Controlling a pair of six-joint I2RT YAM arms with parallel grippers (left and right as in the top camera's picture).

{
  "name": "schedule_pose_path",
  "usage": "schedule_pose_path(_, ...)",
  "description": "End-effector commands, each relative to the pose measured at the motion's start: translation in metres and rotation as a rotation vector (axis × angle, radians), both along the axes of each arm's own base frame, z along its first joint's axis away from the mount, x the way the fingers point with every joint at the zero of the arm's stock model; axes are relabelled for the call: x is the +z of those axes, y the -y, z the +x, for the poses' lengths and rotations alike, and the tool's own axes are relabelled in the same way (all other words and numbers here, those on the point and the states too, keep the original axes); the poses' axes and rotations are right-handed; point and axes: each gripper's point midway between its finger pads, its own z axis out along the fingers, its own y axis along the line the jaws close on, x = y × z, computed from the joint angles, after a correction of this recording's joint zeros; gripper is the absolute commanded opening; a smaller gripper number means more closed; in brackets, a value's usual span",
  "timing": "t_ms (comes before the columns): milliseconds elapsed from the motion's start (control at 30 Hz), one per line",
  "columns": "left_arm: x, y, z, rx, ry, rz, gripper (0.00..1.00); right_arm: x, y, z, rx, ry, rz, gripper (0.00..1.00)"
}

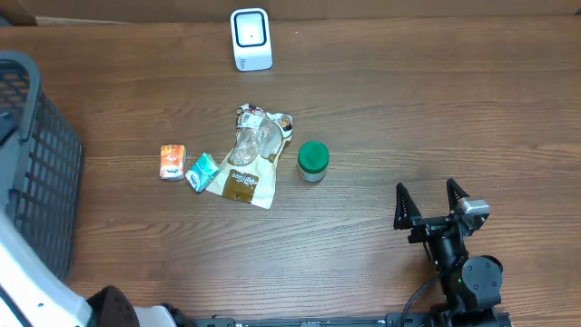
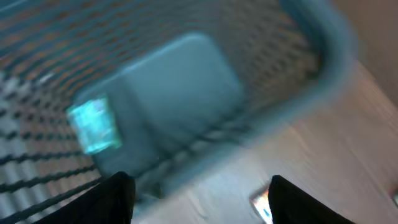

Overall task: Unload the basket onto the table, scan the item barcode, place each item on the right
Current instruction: 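Return the left gripper to the basket and grasp the light-green wrapped pack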

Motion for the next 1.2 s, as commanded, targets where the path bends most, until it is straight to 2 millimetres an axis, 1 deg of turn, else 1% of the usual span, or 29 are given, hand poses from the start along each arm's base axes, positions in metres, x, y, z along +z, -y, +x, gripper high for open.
schedule_pose_path(0, -0.04, -0.047, -0.031, 0.223, -0.039, -0.115, 0.68, -0.002, 0.0, 0.0, -0.001, 0.004, -0.004, 1.0)
schedule_pose_path(33, -0.057, -0.059, -0.037, 0.253, -0.055, -0.156, 0.68, -0.002, 0.0, 0.0, -0.001, 0.004, -0.004, 1.0)
schedule_pose_path(67, -0.068, -0.068, -0.042, 0.261, -0.082, -0.166, 0.66, -0.002, 0.0, 0.0, -0.001, 0.004, -0.004, 1.0)
schedule_pose_path(133, -0.097, -0.083, -0.053, 0.275, -0.157, -0.186, 0.63, -0.002, 0.0, 0.0, -0.001, 0.004, -0.004, 1.0)
schedule_pose_path(233, -0.143, -0.096, -0.064, 0.272, -0.243, -0.229, 0.63, -0.002, 0.0, 0.0, -0.001, 0.004, -0.004, 1.0)
schedule_pose_path(333, -0.182, -0.105, -0.069, 0.263, -0.292, -0.246, 0.63, -0.002, 0.0, 0.0, -0.001, 0.004, -0.004, 1.0)
schedule_pose_path(400, -0.192, -0.108, -0.071, 0.263, -0.305, -0.246, 0.64, -0.002, 0.0, 0.0, 0.0, 0.004, -0.004, 1.0)
schedule_pose_path(433, -0.205, -0.112, -0.072, 0.248, -0.333, -0.233, 0.65, -0.002, 0.0, 0.0, -0.001, 0.004, -0.004, 1.0)
schedule_pose_path(467, -0.213, -0.115, -0.074, 0.244, -0.354, -0.225, 0.66, -0.002, 0.0, 0.0, -0.001, 0.004, -0.004, 1.0)
schedule_pose_path(500, -0.228, -0.118, -0.078, 0.253, -0.386, -0.217, 0.68, -0.002, 0.0, 0.0, -0.001, 0.004, -0.004, 1.0)
schedule_pose_path(667, -0.275, -0.124, -0.078, 0.256, -0.442, -0.257, 0.69, -0.002, 0.0, 0.0, -0.001, 0.004, -0.004, 1.0)
schedule_pose_path(867, -0.317, -0.125, -0.089, 0.27, -0.565, -0.31, 0.66, -0.002, 0.0, 0.0, -0.001, 0.004, -0.005, 1.0)
schedule_pose_path(967, -0.329, -0.125, -0.098, 0.308, -0.614, -0.326, 0.65, -0.002, 0.0, 0.0, -0.001, 0.004, -0.004, 1.0)
schedule_pose_path(1033, -0.335, -0.125, -0.104, 0.332, -0.627, -0.339, 0.65, -0.002, 0.0, 0.0, 0.0, 0.004, -0.005, 1.0)
schedule_pose_path(1167, -0.335, -0.13, -0.114, 0.37, -0.627, -0.344, 0.63, -0.002, 0.0, 0.0, 0.0, 0.004, -0.004, 1.0)
